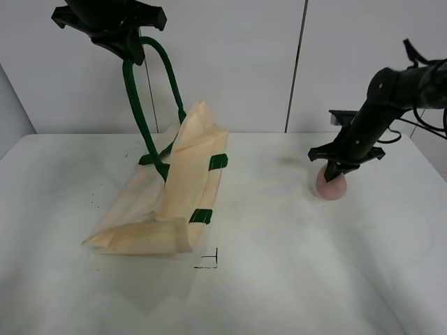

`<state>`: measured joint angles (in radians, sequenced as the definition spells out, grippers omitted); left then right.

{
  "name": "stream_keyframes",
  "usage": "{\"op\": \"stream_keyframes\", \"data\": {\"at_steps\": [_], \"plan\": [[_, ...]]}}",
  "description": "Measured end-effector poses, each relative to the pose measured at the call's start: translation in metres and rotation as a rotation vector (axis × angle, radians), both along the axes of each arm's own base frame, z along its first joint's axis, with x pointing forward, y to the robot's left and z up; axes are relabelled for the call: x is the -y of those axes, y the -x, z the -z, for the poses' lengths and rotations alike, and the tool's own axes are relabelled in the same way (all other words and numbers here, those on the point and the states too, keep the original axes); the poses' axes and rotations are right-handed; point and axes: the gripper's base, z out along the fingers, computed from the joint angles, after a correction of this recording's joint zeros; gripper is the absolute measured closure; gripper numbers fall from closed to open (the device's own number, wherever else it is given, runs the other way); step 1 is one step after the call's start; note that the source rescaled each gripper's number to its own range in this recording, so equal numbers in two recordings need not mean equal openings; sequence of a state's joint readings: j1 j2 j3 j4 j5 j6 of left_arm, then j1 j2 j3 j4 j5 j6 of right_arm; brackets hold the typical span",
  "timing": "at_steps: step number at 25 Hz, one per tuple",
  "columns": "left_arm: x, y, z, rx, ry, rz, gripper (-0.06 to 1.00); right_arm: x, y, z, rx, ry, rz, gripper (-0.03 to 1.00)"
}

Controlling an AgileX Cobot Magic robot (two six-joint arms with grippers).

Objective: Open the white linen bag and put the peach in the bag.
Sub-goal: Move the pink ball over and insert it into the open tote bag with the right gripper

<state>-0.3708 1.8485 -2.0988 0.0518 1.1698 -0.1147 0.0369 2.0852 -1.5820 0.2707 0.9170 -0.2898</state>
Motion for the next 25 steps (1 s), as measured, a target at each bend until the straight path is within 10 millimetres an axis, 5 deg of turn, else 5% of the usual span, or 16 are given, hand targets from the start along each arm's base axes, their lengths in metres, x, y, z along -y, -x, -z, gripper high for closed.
{"op": "stream_keyframes", "data": {"at_steps": [5, 10, 14, 18, 25], "plan": [[-0.001, 0.001, -0.009, 0.028, 0.01, -0.001, 0.94, -0.031, -0.001, -0.088, 0.159, -0.199, -0.115, 0.97], [-0.001, 0.001, -0.009, 0.028, 0.011, -0.002, 0.94, -0.104, 0.009, -0.121, 0.25, -0.315, -0.272, 0.97], [-0.001, 0.001, -0.009, 0.028, 0.011, -0.002, 0.94, -0.171, 0.023, -0.112, 0.297, -0.332, -0.418, 0.97], [-0.001, 0.001, -0.009, 0.028, 0.011, -0.002, 0.94, -0.22, 0.032, -0.077, 0.271, -0.326, -0.517, 0.97], [-0.001, 0.001, -0.009, 0.027, 0.01, -0.002, 0.94, -0.247, 0.026, -0.023, 0.237, -0.308, -0.533, 0.97]]}}
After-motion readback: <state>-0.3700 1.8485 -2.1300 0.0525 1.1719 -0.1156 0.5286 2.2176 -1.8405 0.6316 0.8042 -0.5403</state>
